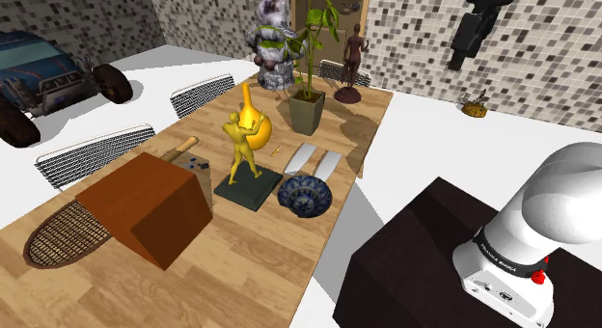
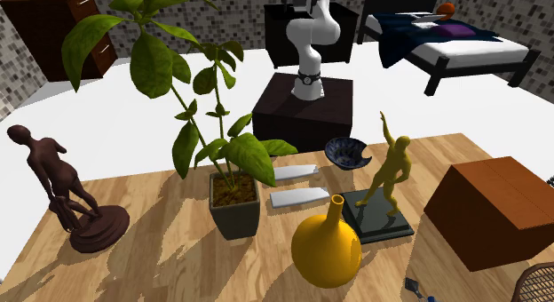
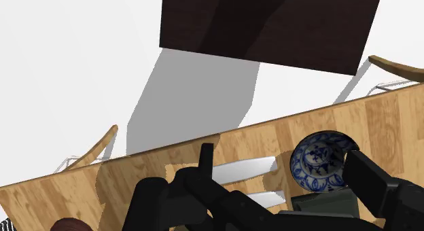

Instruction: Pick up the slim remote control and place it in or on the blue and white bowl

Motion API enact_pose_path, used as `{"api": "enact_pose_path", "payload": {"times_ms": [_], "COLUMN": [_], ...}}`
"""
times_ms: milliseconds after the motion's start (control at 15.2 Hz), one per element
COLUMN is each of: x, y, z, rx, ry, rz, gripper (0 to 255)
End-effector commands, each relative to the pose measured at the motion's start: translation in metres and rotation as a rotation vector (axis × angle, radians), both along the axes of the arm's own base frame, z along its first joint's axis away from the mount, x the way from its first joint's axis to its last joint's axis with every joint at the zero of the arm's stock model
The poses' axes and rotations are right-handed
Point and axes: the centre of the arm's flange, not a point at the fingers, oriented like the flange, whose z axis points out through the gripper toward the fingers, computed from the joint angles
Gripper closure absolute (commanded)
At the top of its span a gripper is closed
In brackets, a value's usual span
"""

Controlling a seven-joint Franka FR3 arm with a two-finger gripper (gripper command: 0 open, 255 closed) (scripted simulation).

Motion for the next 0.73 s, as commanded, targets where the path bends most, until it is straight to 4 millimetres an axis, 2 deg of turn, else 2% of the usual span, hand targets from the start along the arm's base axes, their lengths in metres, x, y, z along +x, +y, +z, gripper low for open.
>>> {"api": "enact_pose_path", "payload": {"times_ms": [0,660], "x": [0.000,0.065], "y": [0.000,0.060], "z": [0.000,-0.096], "rx": [0.000,0.006], "ry": [0.000,-0.010], "rz": [0.000,-0.249], "gripper": [0,0]}}
